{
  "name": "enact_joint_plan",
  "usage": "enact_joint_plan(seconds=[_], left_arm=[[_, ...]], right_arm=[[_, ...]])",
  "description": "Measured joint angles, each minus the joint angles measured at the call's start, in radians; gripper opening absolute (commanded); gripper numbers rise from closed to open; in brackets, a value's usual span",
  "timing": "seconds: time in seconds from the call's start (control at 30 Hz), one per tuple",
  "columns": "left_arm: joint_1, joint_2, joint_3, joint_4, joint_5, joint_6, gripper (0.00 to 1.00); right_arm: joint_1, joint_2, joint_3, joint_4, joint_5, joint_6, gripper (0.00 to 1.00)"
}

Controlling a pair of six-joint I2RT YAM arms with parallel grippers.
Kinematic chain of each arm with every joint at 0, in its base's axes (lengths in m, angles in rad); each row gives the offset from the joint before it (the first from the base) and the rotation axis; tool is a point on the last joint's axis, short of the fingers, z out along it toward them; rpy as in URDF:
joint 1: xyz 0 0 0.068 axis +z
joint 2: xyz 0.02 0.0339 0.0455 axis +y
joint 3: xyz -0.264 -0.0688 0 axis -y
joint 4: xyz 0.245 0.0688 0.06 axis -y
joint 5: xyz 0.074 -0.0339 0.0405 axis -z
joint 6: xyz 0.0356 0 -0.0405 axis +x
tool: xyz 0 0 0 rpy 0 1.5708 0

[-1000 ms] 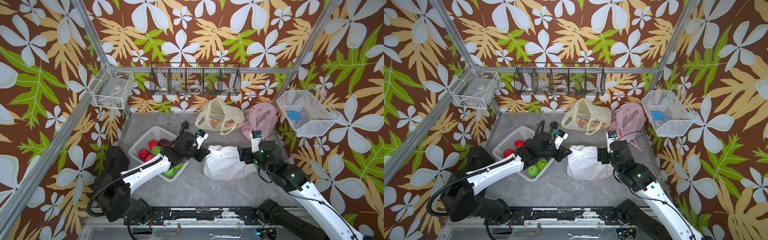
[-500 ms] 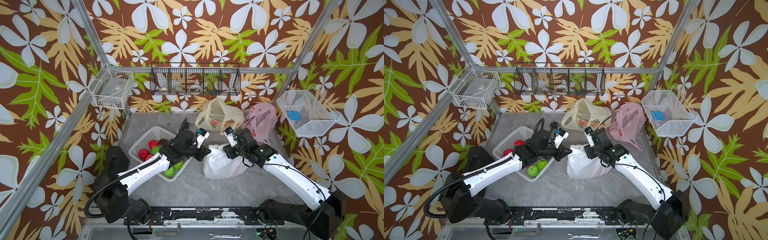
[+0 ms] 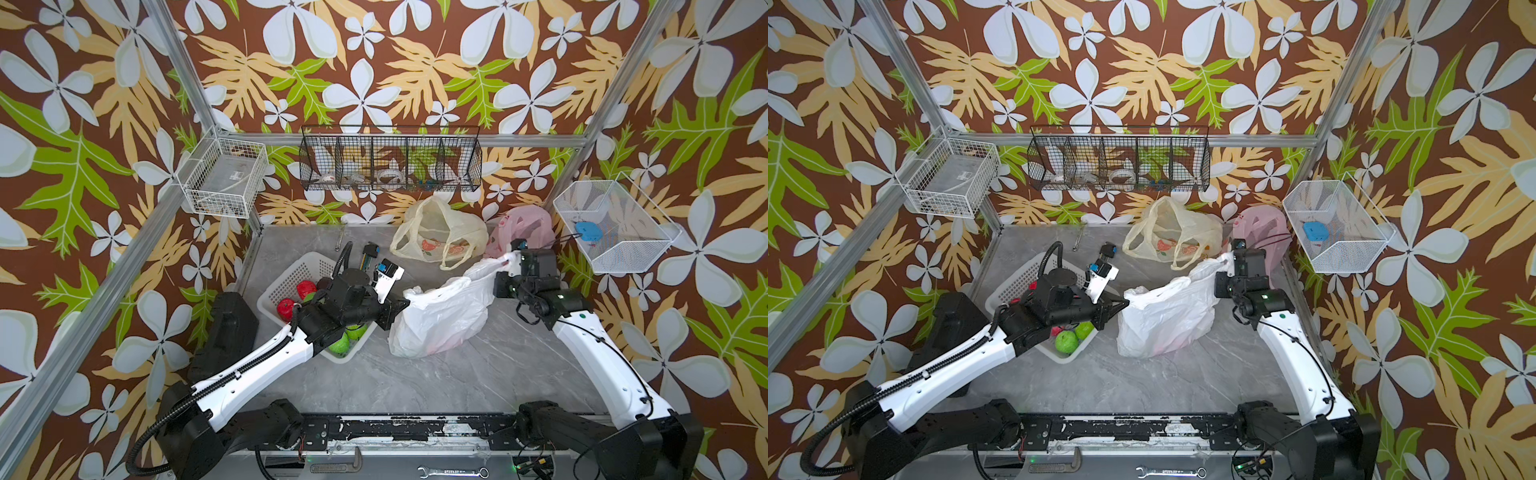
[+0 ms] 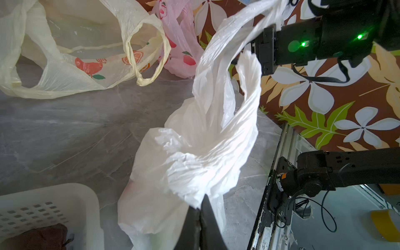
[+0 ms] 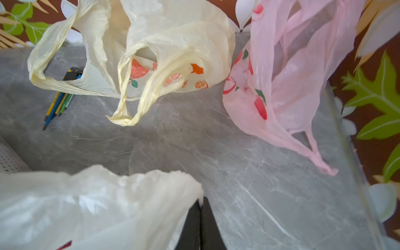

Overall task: Untie the knot of a plastic bag & take out the apple
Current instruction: Untie the plastic bag at the center of the board.

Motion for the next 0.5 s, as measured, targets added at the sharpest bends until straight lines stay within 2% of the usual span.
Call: enact_joint_plan(seconds=[0.03,0.1,0.2,0.27,0.4,0.5], left_arm=[[0.001,-0.018,-0.027,-0.005,-0.016,-0.01,0.03],[0.003,-0.032,-0.066,-0.006,-0.027,-0.021,0.22],[0.002,-0.036,-0.08,-0.011,-0.027,-0.036,0.41],[0.002,-0.037,-0.064,-0.013,-0.04,-0.039,0.48],[0.002,-0.032,0.009,-0.012,-0.046,-0.019,0.55],[0.002,-0.008,0.071,-0.008,-0.047,-0.013,0.55]], right_arm=[[-0.022,-0.023,-0.025,0.005,0.003,0.031,0.0],[-0.029,-0.069,-0.068,0.017,-0.04,0.056,0.0],[-0.029,-0.137,-0.114,0.047,-0.135,0.08,0.02],[-0.033,-0.179,-0.132,0.053,-0.177,0.092,0.16],[-0.032,-0.243,-0.137,0.04,-0.24,0.104,0.47],[-0.032,-0.299,-0.163,0.02,-0.264,0.119,0.61]])
